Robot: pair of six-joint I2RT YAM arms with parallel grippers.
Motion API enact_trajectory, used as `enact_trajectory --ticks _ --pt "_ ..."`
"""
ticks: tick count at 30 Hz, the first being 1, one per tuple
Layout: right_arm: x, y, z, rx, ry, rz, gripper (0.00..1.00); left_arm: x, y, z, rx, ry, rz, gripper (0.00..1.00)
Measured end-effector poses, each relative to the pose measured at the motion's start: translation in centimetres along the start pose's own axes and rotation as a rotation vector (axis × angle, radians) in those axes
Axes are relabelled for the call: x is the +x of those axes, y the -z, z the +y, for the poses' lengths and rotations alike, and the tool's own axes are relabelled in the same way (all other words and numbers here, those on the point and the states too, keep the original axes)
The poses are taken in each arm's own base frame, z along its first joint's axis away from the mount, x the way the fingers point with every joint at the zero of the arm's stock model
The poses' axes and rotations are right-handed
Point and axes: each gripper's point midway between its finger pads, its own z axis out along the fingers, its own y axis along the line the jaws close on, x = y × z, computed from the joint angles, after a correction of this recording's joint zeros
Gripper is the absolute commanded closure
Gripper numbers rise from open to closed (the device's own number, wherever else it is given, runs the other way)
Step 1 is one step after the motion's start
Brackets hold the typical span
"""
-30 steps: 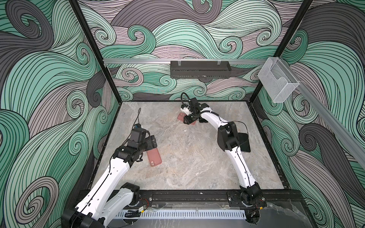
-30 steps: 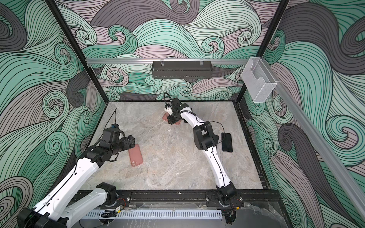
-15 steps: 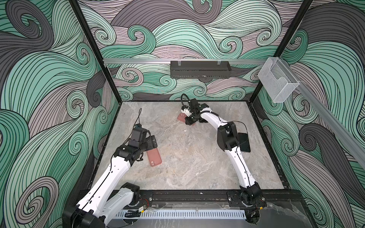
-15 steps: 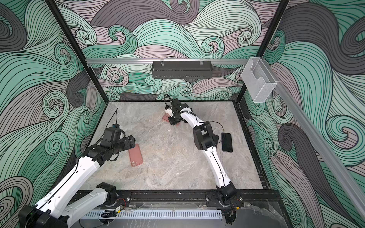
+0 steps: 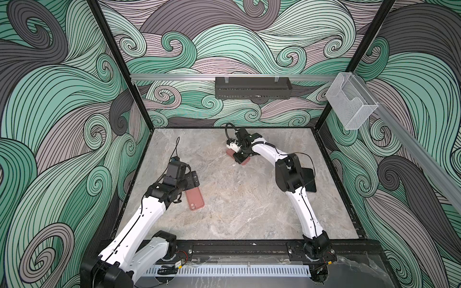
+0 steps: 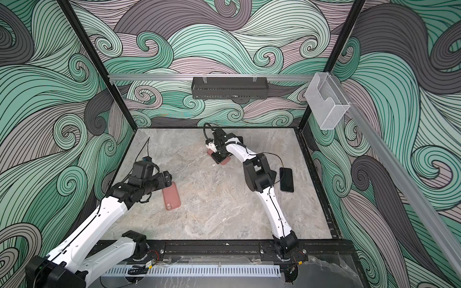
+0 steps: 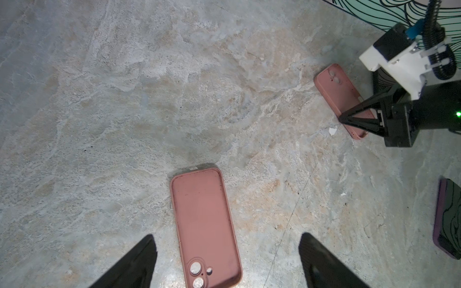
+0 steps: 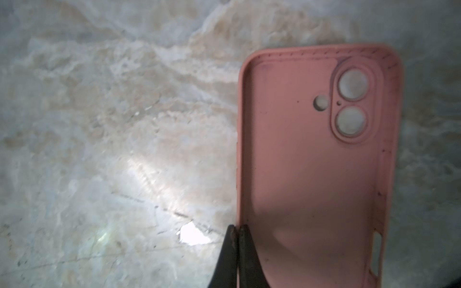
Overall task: Put the phone into the phone case
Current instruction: 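Close the right gripper on the edge of the far pink case, then carry the pink case toward the robot and lower it near the left gripper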
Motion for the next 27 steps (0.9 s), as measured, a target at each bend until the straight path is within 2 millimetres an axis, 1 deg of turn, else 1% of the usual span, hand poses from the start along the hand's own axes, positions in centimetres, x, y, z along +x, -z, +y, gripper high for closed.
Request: enact_trajectory --ticks 3,5,8,10,13,16,19,22,27 --pt "0.8 1.3 2.4 -0.012 0.043 0.019 1.00 0.0 -0.4 -0.2 0.007 0.006 0.007 0.10" --pt "1.1 2.5 3.9 -0.019 0.066 0.019 1.00 0.0 -0.6 -0.3 0.012 0.012 0.010 0.12" --pt "1.6 4.5 6.2 -0.034 0.096 0.007 1.00 0.1 -0.7 -0.3 0.013 0.022 0.009 0.12" --pt "2.2 5.8 7.5 -0.042 0.110 0.000 1.00 0.2 -0.8 -0.3 0.019 0.029 -0.001 0.11" --pt "3.6 6.7 9.2 -0.053 0.127 0.006 1.00 0.5 -0.7 0.0 0.029 0.035 -0.019 0.11" --pt "5.3 6.7 10.8 -0.067 0.139 0.031 1.00 0.5 -0.5 0.0 0.035 0.037 -0.030 0.11" --pt "7.2 6.0 12.4 -0.084 0.154 0.064 1.00 0.4 -0.6 -0.1 0.039 0.038 -0.032 0.12" --pt "9.0 5.4 13.9 -0.093 0.174 0.101 1.00 0.5 -0.7 -0.2 0.043 0.041 -0.025 0.15" --pt "11.4 4.4 15.5 -0.088 0.205 0.148 1.00 0.6 -1.1 -0.8 0.070 0.042 -0.010 0.17"
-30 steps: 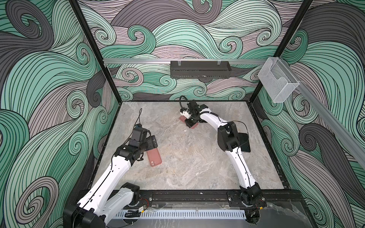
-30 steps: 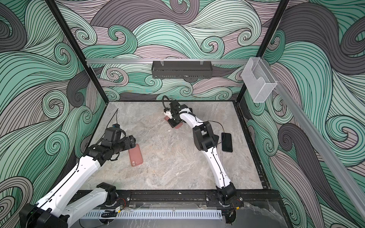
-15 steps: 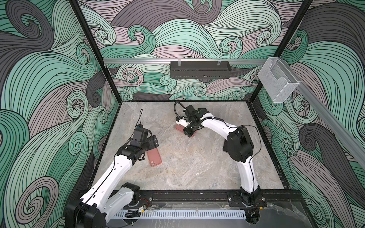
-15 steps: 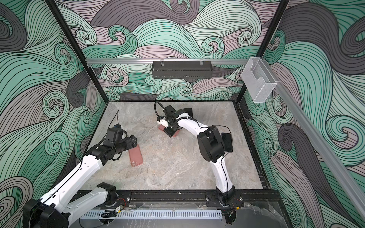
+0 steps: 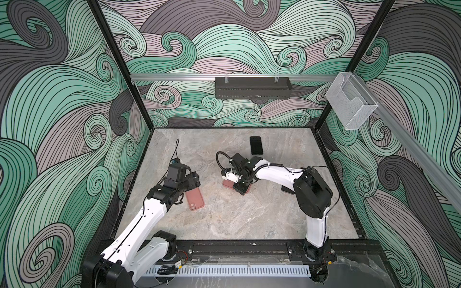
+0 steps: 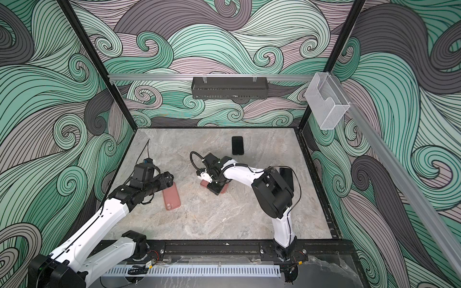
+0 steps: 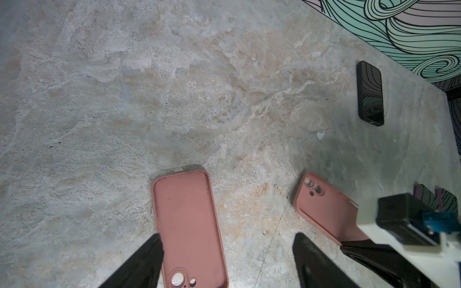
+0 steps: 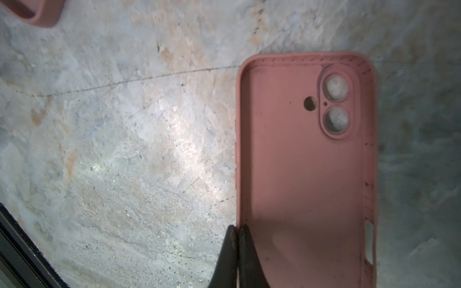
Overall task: Put the phone into the phone case
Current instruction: 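Carry the pink case toward the robot and lower it near the left gripper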
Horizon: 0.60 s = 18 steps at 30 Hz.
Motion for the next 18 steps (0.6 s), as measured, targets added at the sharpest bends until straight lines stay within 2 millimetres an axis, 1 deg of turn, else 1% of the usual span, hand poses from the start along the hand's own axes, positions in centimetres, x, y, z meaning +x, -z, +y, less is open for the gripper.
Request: enact_trajectory --ticks 2,4,6,8,9,11,13,14,16,18 --pt "0.7 -0.6 0.4 0.002 0.001 0.018 1.00 0.2 -0.2 -0.3 0.015 -0.002 0.014 0.15" --pt "1.2 -1.0 0.7 0.002 -0.004 0.026 0.94 0.4 -0.5 -0.7 0.035 -0.004 0.030 0.14" --pt "1.5 -1.3 0.9 0.005 -0.014 0.026 0.84 0.6 -0.7 -0.9 0.043 -0.008 0.043 0.14" --pt "1.8 -1.3 1.1 0.005 -0.022 0.025 0.80 0.8 -0.9 -1.0 0.051 -0.010 0.055 0.14" --pt "2.0 -1.3 1.2 0.006 -0.030 0.024 0.76 0.9 -1.1 -1.1 0.052 -0.011 0.060 0.14" --pt "2.1 -1.1 1.3 0.007 -0.041 0.014 0.72 1.0 -1.4 -1.2 0.056 -0.012 0.070 0.14" --pt "2.0 -0.8 1.3 0.010 -0.059 -0.001 0.64 1.3 -1.7 -1.3 0.058 -0.013 0.085 0.15" --pt "1.9 -0.6 1.4 0.012 -0.067 -0.011 0.63 1.4 -1.9 -1.3 0.057 -0.013 0.092 0.15" --pt "1.6 -0.1 1.4 0.016 -0.093 -0.038 0.58 1.8 -2.4 -1.2 0.055 -0.015 0.114 0.17" --pt "1.4 0.7 1.5 0.027 -0.133 -0.087 0.56 2.3 -2.9 -1.3 0.059 -0.021 0.141 0.19"
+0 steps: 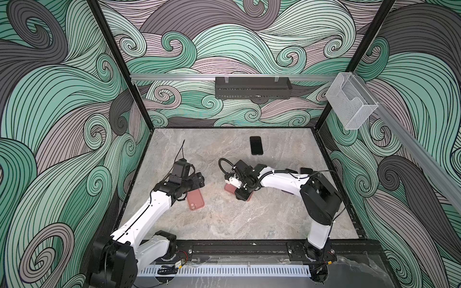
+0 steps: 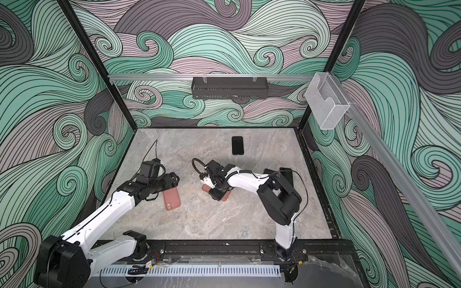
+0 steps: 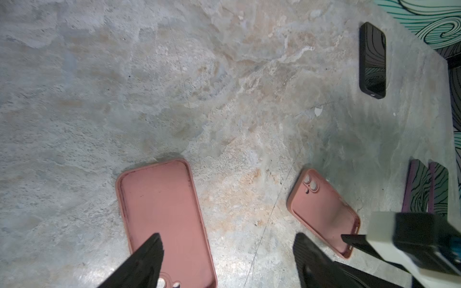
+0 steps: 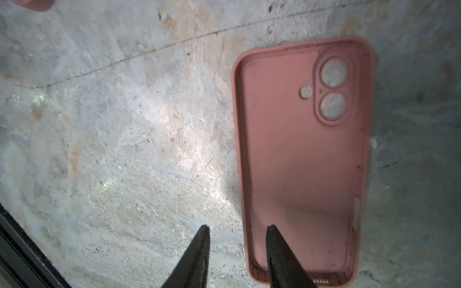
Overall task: Put the phone into the phone case
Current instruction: 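Carry the pink case toward the robot and lower it near the left gripper, then grasp the pink case's far edge with the left gripper while the right holds it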
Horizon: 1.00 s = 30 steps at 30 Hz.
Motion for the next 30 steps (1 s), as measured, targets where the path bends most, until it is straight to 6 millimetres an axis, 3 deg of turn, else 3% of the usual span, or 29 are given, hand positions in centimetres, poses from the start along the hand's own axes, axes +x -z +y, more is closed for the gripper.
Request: enact_trajectory --ticks 4,9,15,18,24,30 --pt "-0.3 2.6 -0.3 0.045 -0.133 -0.115 0.50 0.6 -1.1 -0.9 0.042 -0.030 0.067 0.23" --pt "0.1 5.3 -1.7 0.132 -0.380 -0.241 0.51 0.4 -2.9 -3.3 0.124 -0.083 0.161 0.28" --pt "4.5 3.7 -2.8 0.195 -0.603 -0.204 0.54 1.0 -5.7 -5.9 0.199 -0.167 0.273 0.38" --pt "5.7 2.9 -2.8 0.201 -0.667 -0.183 0.55 1.8 -7.0 -7.2 0.223 -0.212 0.319 0.44" --pt "5.5 2.3 -3.0 0.193 -0.750 -0.195 0.55 2.7 -9.3 -9.3 0.257 -0.272 0.380 0.46" --pt "5.3 0.8 -3.7 0.156 -0.821 -0.207 0.54 3.9 -10.8 -9.6 0.273 -0.280 0.425 0.48"
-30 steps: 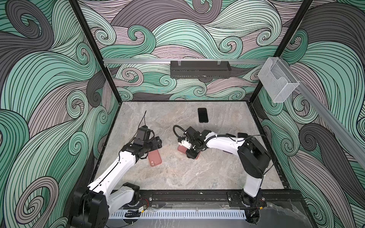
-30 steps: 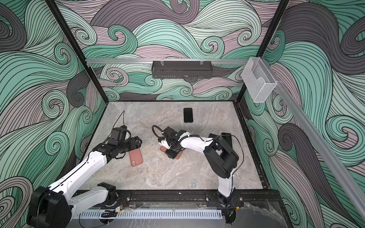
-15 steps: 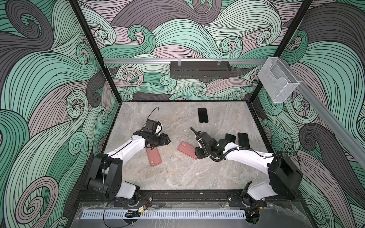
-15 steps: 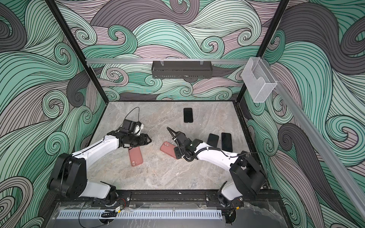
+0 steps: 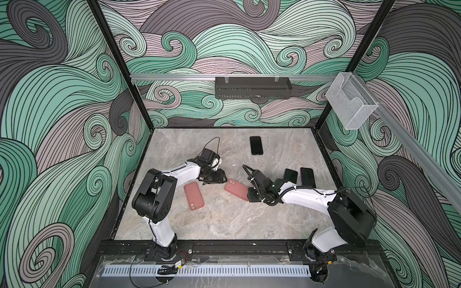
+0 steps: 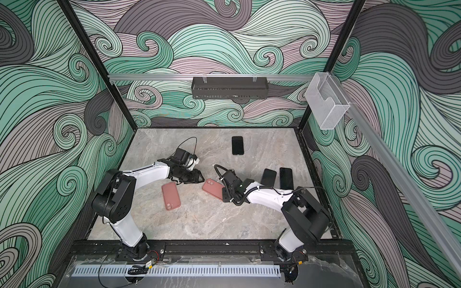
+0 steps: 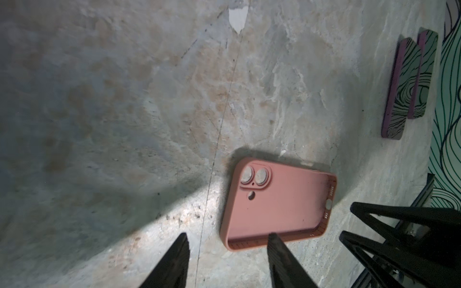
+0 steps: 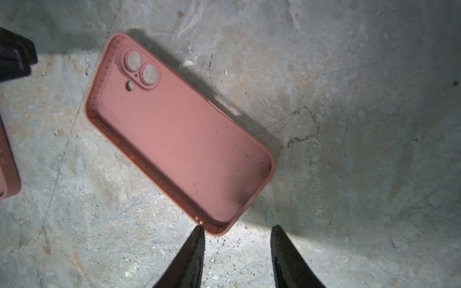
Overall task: Put the phone into the phone case
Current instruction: 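Grasp the pink case's far edge with the left gripper while the right holds it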
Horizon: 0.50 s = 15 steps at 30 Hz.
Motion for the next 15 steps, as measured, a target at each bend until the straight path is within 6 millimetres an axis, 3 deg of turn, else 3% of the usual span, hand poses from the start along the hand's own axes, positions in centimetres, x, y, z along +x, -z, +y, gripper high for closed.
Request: enact_trajectory --ticks 5,15 --pt "0.3 -1.4 -0.8 -0.017 -0.050 0.024 0.54 0.9 -1.3 0.3 0.016 0.007 0.046 0.50" --pt "-1.0 -2.0 0.5 -0.106 -0.072 0.000 0.55 1.0 -1.8 -1.4 0.108 -0.006 0.059 0.54"
